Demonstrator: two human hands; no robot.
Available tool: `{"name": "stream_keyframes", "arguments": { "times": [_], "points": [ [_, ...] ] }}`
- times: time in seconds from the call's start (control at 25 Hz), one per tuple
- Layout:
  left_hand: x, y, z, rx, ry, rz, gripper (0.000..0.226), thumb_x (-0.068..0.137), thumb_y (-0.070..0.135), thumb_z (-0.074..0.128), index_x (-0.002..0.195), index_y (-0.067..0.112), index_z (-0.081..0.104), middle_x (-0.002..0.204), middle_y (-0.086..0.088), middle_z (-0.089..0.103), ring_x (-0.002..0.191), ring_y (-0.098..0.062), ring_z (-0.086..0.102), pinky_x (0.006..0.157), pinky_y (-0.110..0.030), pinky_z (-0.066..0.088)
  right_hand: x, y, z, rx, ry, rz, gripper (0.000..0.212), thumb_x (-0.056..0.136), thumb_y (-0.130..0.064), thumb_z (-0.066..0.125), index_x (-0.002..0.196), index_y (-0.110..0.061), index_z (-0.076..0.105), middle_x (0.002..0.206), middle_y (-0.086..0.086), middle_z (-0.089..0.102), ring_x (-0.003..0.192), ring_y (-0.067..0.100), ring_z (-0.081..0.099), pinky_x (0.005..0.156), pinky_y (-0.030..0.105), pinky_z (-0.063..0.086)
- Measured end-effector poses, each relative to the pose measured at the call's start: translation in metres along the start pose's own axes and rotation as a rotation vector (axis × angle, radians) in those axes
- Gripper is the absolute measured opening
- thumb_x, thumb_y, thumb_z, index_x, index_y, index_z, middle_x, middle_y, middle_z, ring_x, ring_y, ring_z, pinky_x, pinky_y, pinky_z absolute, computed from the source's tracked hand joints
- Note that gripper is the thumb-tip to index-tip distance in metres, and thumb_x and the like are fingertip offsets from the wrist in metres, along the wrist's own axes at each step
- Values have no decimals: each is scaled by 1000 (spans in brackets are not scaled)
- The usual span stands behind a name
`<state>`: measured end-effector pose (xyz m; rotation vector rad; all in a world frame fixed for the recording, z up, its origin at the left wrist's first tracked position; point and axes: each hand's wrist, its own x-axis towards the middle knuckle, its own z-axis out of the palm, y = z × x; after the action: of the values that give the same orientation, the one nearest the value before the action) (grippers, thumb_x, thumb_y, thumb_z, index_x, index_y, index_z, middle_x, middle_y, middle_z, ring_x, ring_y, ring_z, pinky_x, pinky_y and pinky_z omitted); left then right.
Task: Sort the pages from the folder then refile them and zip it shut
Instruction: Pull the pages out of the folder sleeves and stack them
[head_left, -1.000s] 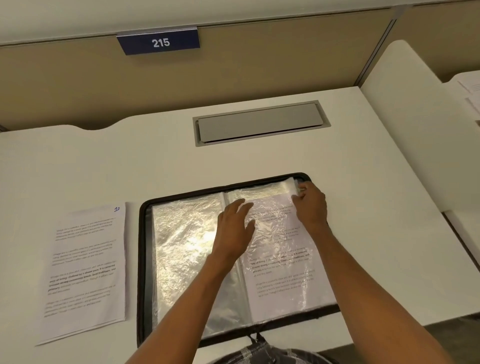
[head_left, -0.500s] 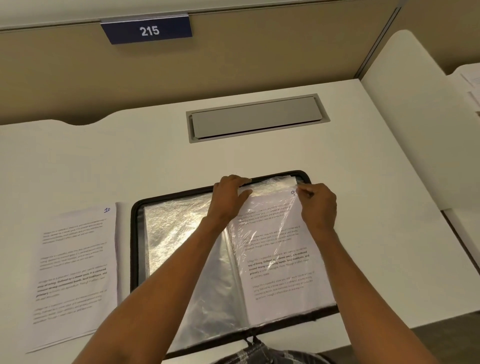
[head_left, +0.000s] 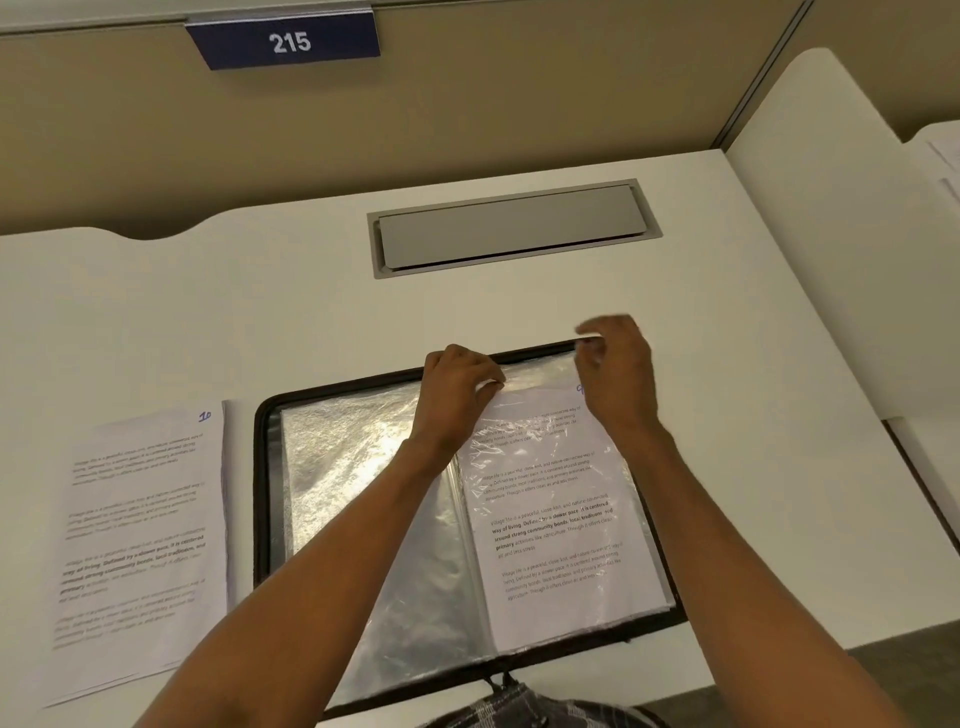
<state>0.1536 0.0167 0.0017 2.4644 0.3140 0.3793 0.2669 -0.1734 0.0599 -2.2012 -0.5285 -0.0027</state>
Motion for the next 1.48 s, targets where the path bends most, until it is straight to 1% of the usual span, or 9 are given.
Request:
{"name": "stream_keyframes", "arguments": {
  "times": [0.2, 0.36, 0.52, 0.64, 0.8, 0.92, 1.08, 1.2, 1.48],
  "points": [
    [-11, -1, 6, 26, 42, 35, 6, 91, 22, 78, 97, 24, 80, 106, 8, 71, 102, -17, 54, 86, -28, 27, 54, -44, 34, -217, -755, -181, 20, 97, -4, 62, 105, -13, 78, 104, 2, 75, 91, 15, 68, 87, 30, 57],
    [-22, 3, 8, 2, 90, 36, 12, 92, 20, 78, 103, 24, 79, 107, 9, 71, 101, -15, 55, 87, -32, 35, 58, -39, 59, -537, -1033, -190, 17, 91, -7, 69, 100, -16, 80, 96, 4, 76, 84, 22, 68, 83, 36, 57],
    [-57, 23, 18, -55, 142, -113, 26, 98, 21, 71, 123, 22, 71, 122, 3, 67, 115, -18, 55, 97, -35, 38, 57, -38, 59, -602, -1086, -164, 11, 84, -9, 80, 90, -16, 74, 78, -7, 66, 72, 12, 61, 69, 29, 47],
    [-99, 40, 35, -33, 11, -31, 31, 104, 29, 60, 135, 23, 63, 140, 2, 60, 132, -19, 50, 111, -44, 39, 55, -34, 57, -693, -1083, -205, 13, 84, -8, 78, 88, -17, 70, 83, -5, 64, 78, 17, 62, 64, 27, 45],
    [-129, 57, 54, 195, -265, 13, 49, 112, 46, 32, 159, 34, 36, 173, 1, 19, 161, -21, 8, 129, -51, 2, 61, -32, 51, -711, -943, -237, 9, 90, -13, 72, 94, -21, 70, 99, -2, 68, 86, 20, 63, 71, 31, 44],
    [-131, 70, 62, 268, -337, 63, 52, 112, 47, 26, 163, 34, 27, 175, -1, 8, 161, -22, -4, 127, -55, -4, 69, -34, 48, -678, -784, -240, 5, 96, -18, 67, 97, -22, 64, 102, 1, 66, 84, 21, 59, 72, 31, 40],
    [-136, 83, 73, 310, -364, 82, 55, 113, 48, 22, 165, 33, 19, 175, -2, 1, 161, -24, -10, 127, -57, -4, 72, -42, 48, -715, -855, -247, 18, 89, -12, 72, 96, -21, 59, 102, 2, 64, 85, 22, 60, 72, 33, 44],
    [-139, 86, 79, 327, -354, 73, 55, 113, 47, 21, 166, 32, 17, 175, -3, 1, 161, -25, -11, 128, -58, -1, 83, -45, 44, -691, -693, -230, 14, 87, -8, 69, 96, -18, 65, 101, 4, 69, 89, 26, 65, 76, 34, 48],
    [-140, 86, 81, 344, -342, 77, 56, 113, 47, 21, 166, 31, 16, 175, -4, -2, 161, -25, -11, 128, -60, 3, 100, -59, 30, -645, -628, -210, 17, 85, -3, 69, 94, -17, 71, 95, 6, 70, 85, 28, 66, 69, 31, 43]
  ]
}}
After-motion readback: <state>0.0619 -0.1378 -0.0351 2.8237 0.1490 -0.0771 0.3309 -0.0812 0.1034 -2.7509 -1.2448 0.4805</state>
